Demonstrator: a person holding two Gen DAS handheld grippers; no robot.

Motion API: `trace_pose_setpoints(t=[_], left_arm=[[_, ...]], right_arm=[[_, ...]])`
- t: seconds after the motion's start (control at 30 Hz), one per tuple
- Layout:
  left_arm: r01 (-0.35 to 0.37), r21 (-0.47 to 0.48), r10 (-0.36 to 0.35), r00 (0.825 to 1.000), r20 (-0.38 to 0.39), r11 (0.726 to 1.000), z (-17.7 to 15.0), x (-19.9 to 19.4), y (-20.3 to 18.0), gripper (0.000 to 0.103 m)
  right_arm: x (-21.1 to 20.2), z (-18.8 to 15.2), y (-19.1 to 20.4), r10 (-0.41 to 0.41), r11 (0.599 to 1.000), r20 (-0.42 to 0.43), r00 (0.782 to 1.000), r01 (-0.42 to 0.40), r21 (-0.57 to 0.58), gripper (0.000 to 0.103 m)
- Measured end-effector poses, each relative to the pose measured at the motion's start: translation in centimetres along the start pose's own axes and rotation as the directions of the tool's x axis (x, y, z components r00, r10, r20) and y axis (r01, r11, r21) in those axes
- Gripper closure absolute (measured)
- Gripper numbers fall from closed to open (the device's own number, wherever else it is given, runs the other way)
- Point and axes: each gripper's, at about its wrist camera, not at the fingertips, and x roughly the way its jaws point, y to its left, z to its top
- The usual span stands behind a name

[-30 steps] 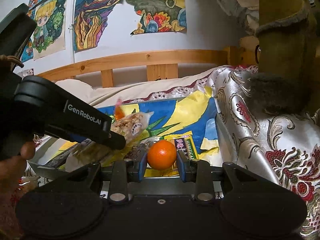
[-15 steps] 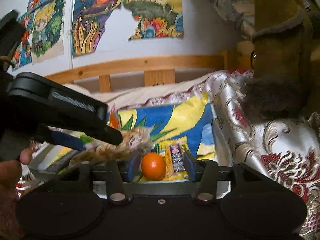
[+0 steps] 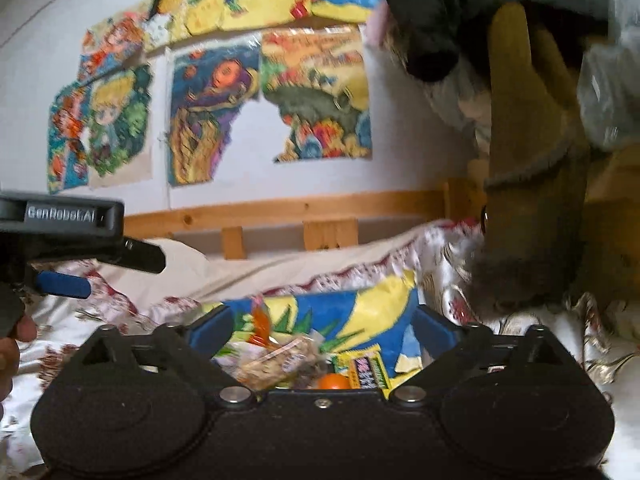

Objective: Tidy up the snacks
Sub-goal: 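Lift both tools away from the tray back over the remaining snacks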

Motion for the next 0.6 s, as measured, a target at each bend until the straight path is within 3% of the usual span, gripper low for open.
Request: trace_pose_setpoints(t=[0.1,0.6], left_arm=[[-0.039,-0.001,0.039,0.999,0.034,0.999,-0.4,-3.1,0.9,0.001],[-0.115,-0.036,0.117,0.992,0.047,0.993,-4.0,-16.5,3.7,0.0]], right_arm=[[-2.2,0.7,0.9,0.019,1.0,0.016,1.0,-0.019,-0.002,0.001],[-15.1,2.6,4.9,0.034,0.999,-0.041,0.999,-0.035,-0.027,0.001]])
